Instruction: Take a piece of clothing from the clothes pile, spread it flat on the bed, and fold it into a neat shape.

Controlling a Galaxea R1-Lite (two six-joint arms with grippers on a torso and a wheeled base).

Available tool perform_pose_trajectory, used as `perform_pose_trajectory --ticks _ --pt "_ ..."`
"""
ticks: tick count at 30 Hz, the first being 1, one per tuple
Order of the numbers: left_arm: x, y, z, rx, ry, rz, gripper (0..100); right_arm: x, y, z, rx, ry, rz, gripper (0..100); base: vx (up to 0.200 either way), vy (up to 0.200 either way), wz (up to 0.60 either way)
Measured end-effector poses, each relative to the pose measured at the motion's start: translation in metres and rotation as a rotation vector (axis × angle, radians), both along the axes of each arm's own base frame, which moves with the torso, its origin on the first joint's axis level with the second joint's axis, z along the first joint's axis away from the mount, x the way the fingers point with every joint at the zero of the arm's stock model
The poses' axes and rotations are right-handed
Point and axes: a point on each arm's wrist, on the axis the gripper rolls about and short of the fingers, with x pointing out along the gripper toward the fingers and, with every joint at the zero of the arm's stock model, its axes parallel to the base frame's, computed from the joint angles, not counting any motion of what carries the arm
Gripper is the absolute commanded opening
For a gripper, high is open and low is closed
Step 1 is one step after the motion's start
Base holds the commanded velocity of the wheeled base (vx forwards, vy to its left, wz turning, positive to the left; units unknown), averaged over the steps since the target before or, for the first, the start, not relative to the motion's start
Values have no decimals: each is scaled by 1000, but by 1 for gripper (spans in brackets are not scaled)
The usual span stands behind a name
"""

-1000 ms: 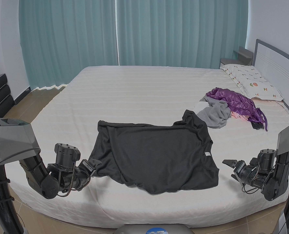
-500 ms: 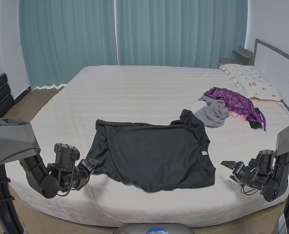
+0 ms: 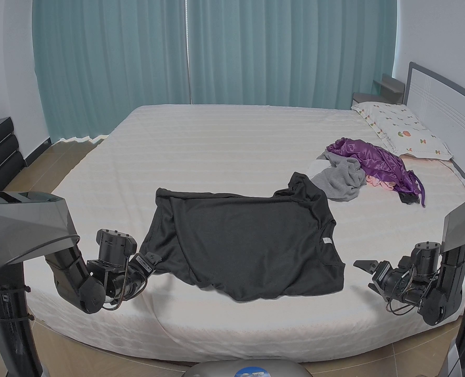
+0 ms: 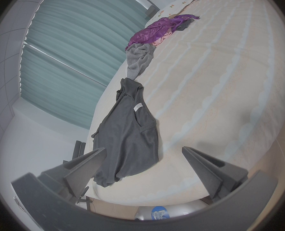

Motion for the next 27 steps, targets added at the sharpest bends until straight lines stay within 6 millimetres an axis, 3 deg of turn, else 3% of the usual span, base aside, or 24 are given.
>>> perform_pose_trajectory --ticks 27 --pt "26 0 -29 183 -2 -8 100 2 3 -12 -9 35 0 100 0 0 0"
